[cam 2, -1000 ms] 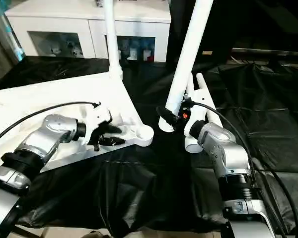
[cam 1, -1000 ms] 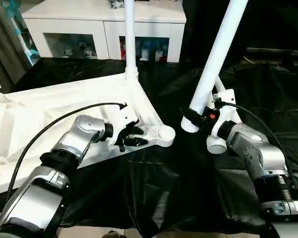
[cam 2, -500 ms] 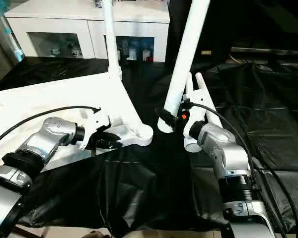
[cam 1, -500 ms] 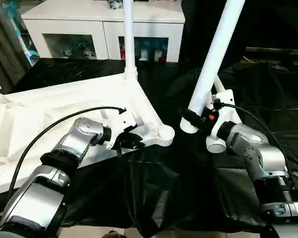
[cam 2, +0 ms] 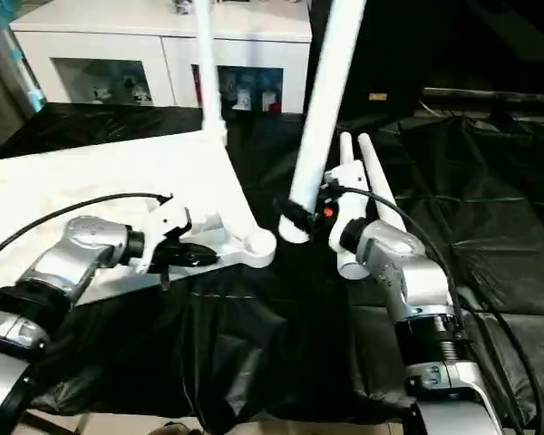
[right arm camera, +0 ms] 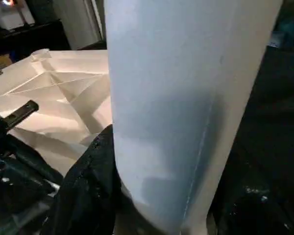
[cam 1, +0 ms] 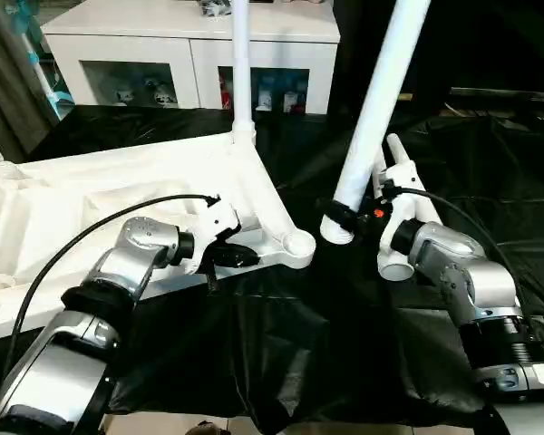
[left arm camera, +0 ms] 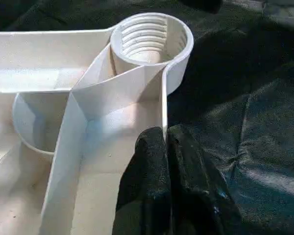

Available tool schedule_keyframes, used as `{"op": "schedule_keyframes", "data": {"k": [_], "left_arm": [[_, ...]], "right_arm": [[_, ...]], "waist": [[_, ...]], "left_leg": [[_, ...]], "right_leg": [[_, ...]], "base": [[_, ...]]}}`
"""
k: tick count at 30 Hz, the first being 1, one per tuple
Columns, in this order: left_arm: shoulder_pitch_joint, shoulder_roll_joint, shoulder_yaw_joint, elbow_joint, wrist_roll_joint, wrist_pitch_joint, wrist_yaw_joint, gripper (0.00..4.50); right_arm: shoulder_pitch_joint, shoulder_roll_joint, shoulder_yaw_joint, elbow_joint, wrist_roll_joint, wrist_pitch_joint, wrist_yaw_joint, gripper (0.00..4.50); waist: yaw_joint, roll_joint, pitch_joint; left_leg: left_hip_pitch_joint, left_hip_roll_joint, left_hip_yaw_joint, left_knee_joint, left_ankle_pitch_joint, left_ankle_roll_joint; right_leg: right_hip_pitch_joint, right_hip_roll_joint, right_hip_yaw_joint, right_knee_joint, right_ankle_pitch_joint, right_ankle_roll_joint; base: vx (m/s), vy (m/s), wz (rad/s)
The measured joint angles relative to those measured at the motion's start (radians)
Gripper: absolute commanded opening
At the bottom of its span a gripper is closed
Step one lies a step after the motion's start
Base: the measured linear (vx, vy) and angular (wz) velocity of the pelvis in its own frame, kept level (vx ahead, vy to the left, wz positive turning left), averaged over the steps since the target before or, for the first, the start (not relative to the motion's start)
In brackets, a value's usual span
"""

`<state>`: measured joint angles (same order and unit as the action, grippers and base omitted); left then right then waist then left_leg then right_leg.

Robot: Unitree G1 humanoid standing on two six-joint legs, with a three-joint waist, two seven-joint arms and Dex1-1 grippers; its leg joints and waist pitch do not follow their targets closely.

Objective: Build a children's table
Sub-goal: Pick table leg, then insert table leg to table base

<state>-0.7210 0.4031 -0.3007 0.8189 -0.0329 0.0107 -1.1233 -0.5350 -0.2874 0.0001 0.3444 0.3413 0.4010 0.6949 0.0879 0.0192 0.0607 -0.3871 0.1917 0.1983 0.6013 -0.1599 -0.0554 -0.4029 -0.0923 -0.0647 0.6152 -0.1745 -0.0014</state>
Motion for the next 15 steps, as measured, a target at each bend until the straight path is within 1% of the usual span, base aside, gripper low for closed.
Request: {"op": "schedule_keyframes", "data": {"k": [1, 3, 6, 8, 15], "left_arm": [[0.001, -0.001, 0.000, 0.000, 0.001, -0.002, 0.004, 0.00], [0.001, -0.005, 0.001, 0.001, 0.002, 0.000, 0.014, 0.56], [0.005, -0.010, 0.007, 0.009, 0.007, 0.018, 0.018, 0.59], [0.008, -0.010, 0.010, 0.010, 0.007, 0.020, 0.017, 0.74], [0.008, -0.012, 0.010, 0.015, 0.007, 0.005, 0.014, 0.78]], "right_arm": [[-0.006, 0.000, 0.001, 0.008, 0.000, 0.000, 0.001, 1.98], [-0.010, 0.000, 0.001, 0.012, 0.000, 0.000, 0.002, 1.98], [-0.010, 0.000, 0.005, 0.012, 0.000, 0.000, 0.006, 1.98], [-0.010, 0.000, 0.006, 0.013, 0.000, 0.000, 0.009, 1.98], [-0.014, 0.000, 0.007, 0.021, 0.000, 0.000, 0.019, 1.98]], "waist": [[0.000, 0.000, 0.000], [0.002, 0.000, 0.000], [0.000, -0.002, 0.000], [0.000, -0.003, 0.001], [0.001, -0.003, 0.001]], "left_leg": [[0.000, 0.000, 0.000, 0.000, 0.000, 0.000], [0.000, 0.000, 0.000, 0.000, 0.000, 0.000], [0.000, 0.000, 0.000, 0.000, 0.000, 0.000], [0.000, 0.000, 0.000, 0.000, 0.000, 0.000], [0.000, 0.000, 0.000, 0.000, 0.000, 0.000]], "right_leg": [[0.000, 0.000, 0.000, 0.000, 0.000, 0.000], [0.000, 0.000, 0.000, 0.000, 0.000, 0.000], [0.000, 0.000, 0.000, 0.000, 0.000, 0.000], [0.000, 0.000, 0.000, 0.000, 0.000, 0.000], [0.000, 0.000, 0.000, 0.000, 0.000, 0.000]], "base": [[0.000, 0.000, 0.00], [0.000, 0.000, 0.00], [0.000, 0.000, 0.00], [0.000, 0.000, 0.00], [0.000, 0.000, 0.00]]}}
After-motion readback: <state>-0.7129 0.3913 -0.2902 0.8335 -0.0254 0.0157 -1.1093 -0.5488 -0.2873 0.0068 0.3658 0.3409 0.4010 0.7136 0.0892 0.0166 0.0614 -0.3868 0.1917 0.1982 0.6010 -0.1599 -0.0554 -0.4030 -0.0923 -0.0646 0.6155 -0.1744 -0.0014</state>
